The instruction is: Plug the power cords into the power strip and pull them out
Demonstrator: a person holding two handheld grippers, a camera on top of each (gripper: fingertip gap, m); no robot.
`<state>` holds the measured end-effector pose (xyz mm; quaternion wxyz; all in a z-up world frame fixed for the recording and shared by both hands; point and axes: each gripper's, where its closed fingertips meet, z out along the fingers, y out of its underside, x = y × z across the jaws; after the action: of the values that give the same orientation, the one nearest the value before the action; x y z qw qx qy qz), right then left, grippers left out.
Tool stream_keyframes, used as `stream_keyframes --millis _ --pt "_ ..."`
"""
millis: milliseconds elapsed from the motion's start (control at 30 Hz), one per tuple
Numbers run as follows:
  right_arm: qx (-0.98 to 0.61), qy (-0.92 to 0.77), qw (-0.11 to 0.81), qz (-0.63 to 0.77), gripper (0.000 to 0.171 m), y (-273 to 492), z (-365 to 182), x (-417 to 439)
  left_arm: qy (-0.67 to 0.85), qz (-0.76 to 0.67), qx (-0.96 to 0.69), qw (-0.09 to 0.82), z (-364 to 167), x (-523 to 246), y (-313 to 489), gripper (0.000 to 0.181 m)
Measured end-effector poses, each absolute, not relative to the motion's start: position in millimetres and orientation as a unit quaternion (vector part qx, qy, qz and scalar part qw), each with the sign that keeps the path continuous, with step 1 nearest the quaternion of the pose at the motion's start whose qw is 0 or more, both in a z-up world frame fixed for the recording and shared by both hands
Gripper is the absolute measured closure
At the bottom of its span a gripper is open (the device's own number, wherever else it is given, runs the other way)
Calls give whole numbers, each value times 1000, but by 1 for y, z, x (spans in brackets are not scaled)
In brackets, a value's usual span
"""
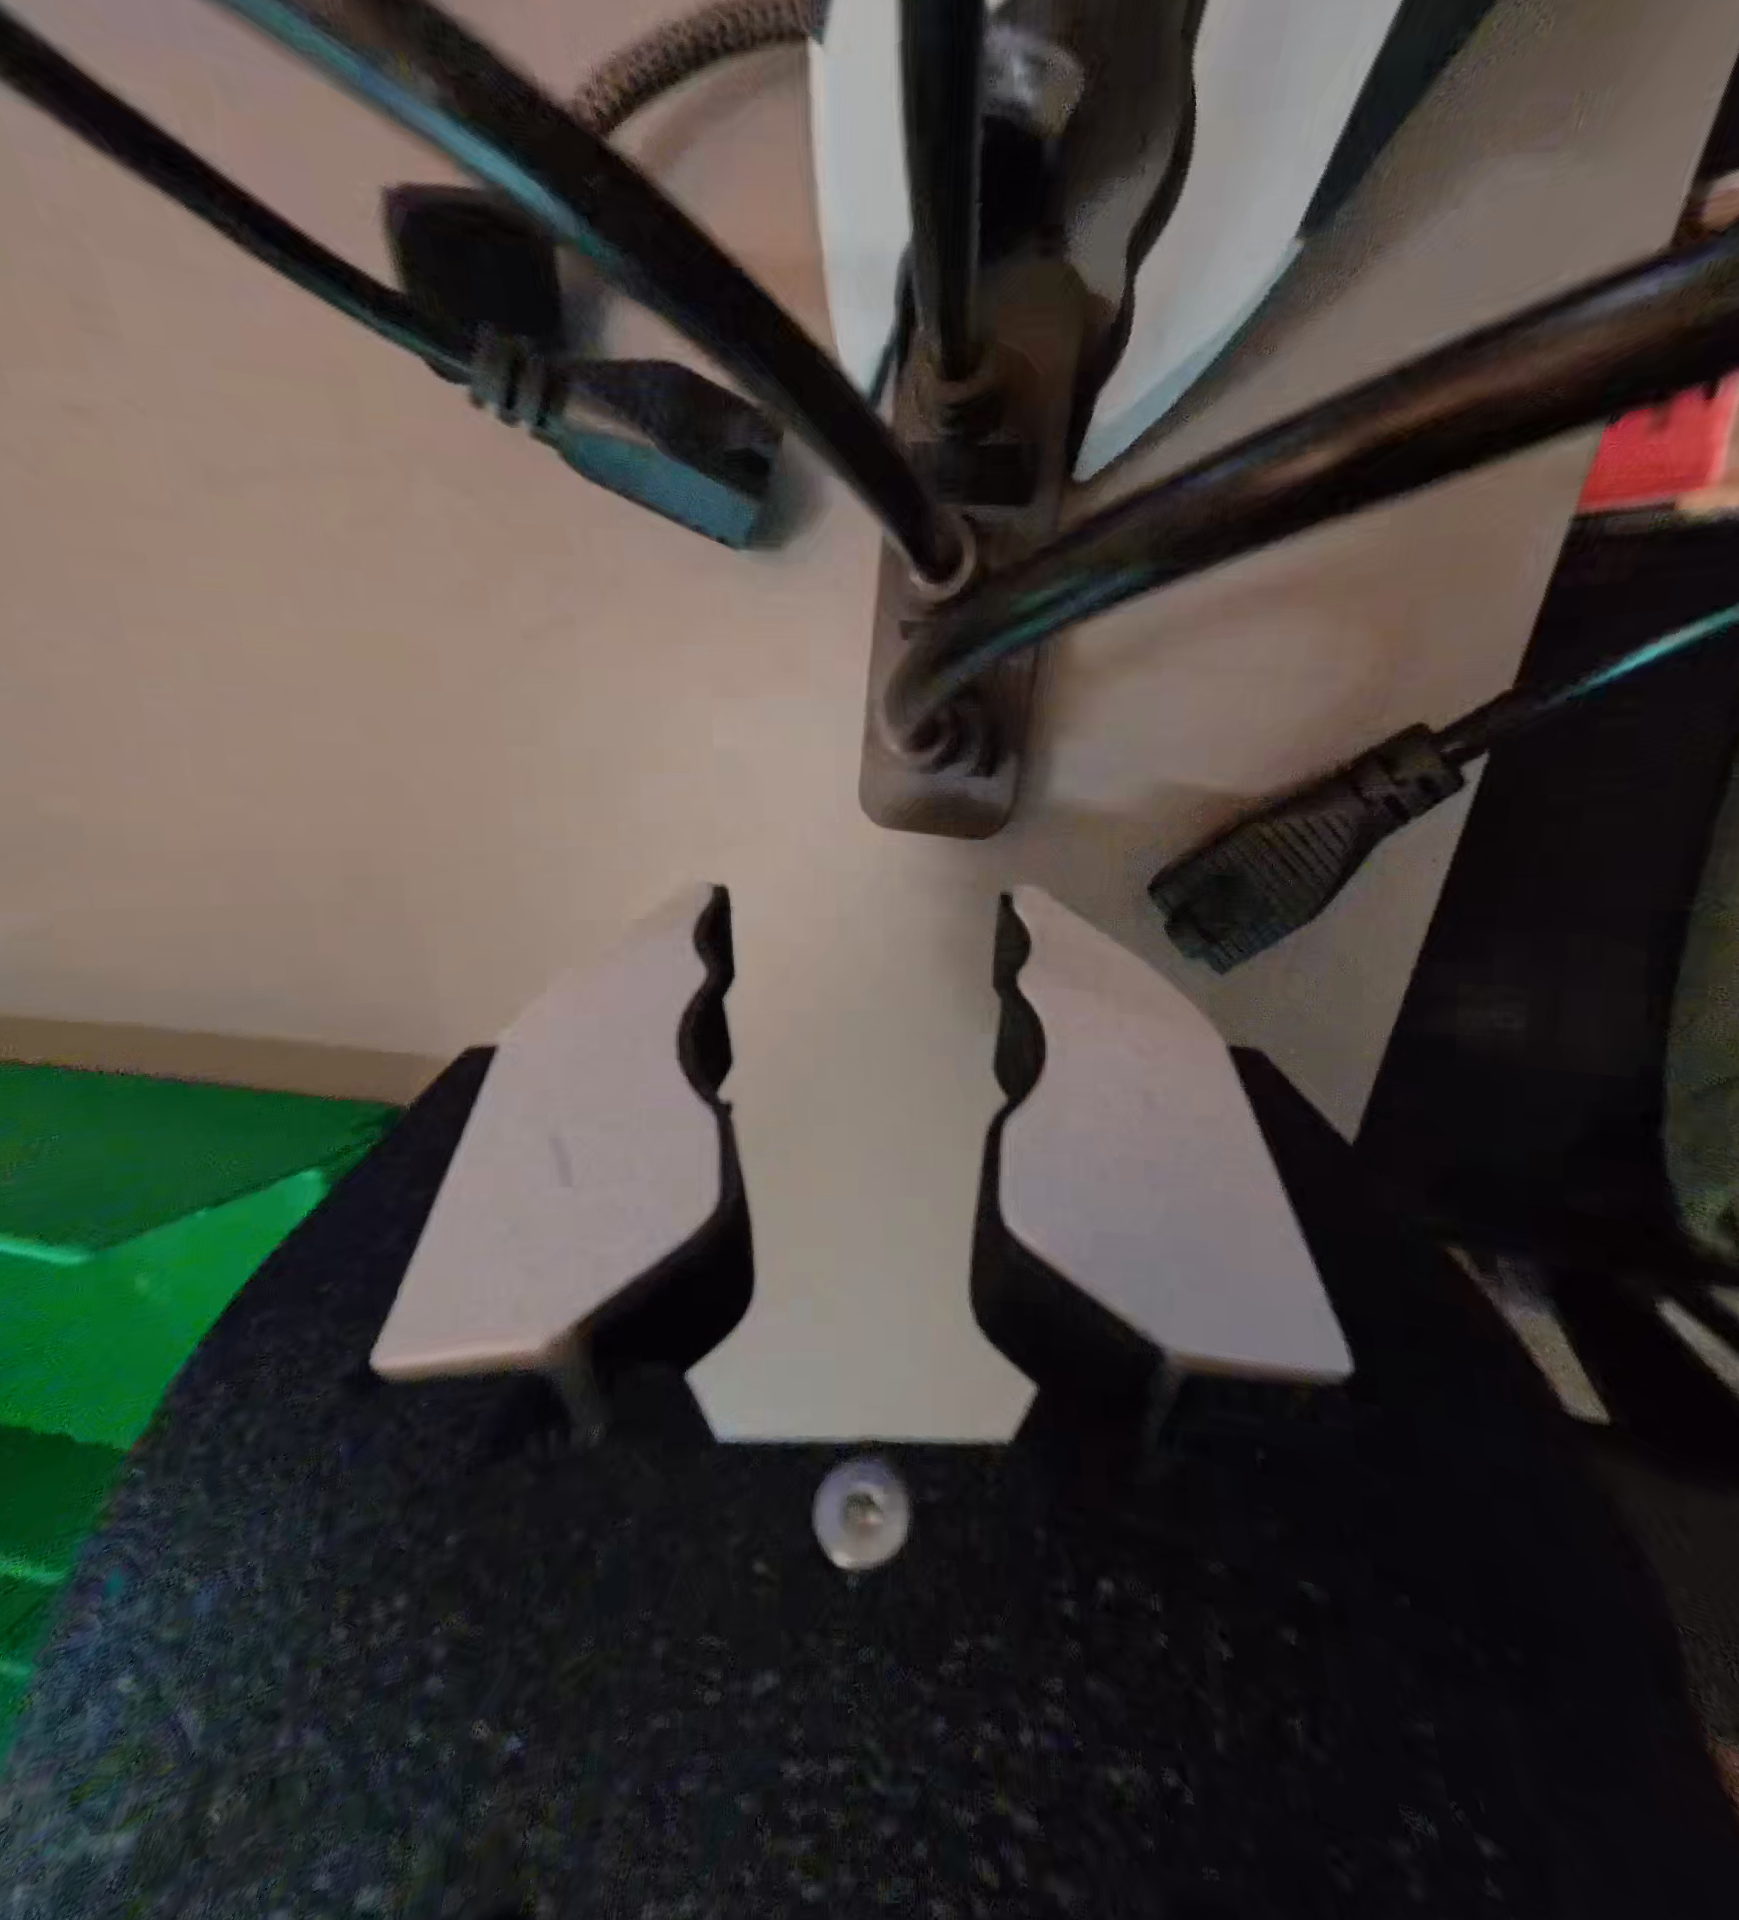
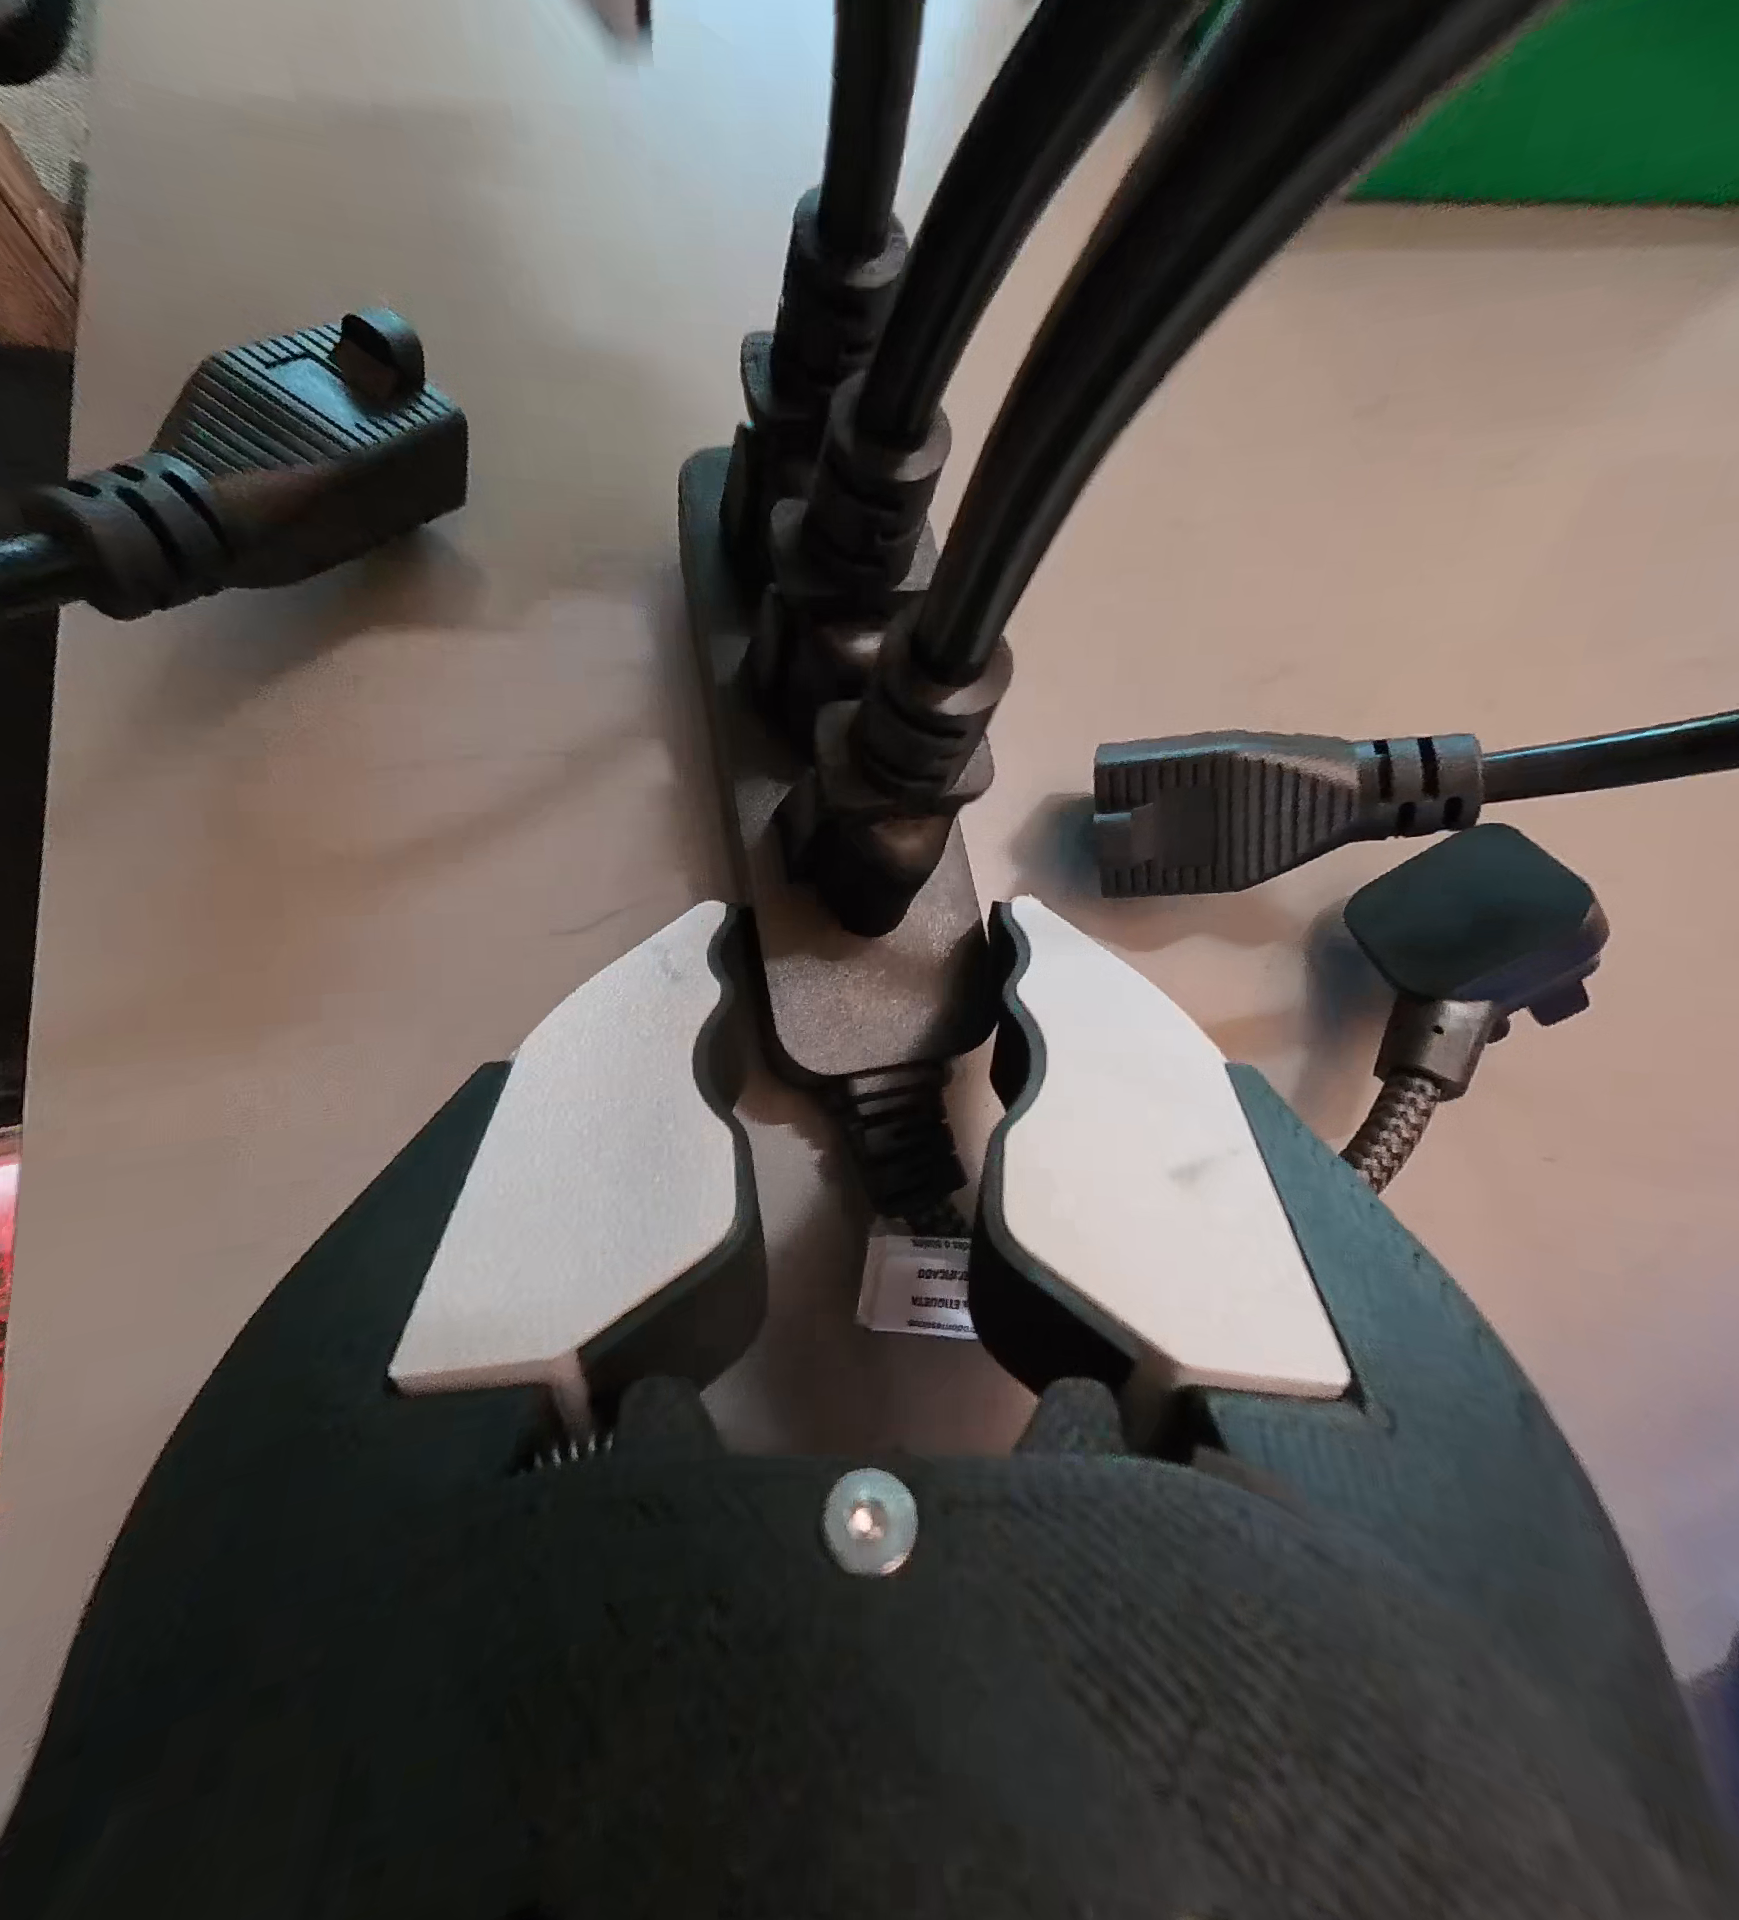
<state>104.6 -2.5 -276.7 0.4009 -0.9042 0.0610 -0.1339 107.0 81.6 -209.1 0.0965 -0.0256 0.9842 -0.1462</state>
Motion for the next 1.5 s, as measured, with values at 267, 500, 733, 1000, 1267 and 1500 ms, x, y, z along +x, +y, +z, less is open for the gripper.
stream_keyframes --millis 267,500,733,1000,1267,1500 --pt "-911 61 383 -140 124 -1 -277 105 823 -487 -275 100 -208 162 131 125" --pt "-900 104 403 -131 126 -3 -274 110 722 -606 -327 71 -209 196 131 128" --pt "-900 131 384 -162 126 -18 -255 120 740 -595 -294 111 -218 208 131 129" --pt "-820 221 485 -209 128 -44 -174 151 708 -625 -320 75 -212 215 140 131" --pt "-734 295 567 -231 129 -94 -54 199 654 -678 -334 18 -200 215 147 141" --pt "-739 386 490 -253 130 -164 -21 267 675 -665 -318 24 -203 211 140 143"
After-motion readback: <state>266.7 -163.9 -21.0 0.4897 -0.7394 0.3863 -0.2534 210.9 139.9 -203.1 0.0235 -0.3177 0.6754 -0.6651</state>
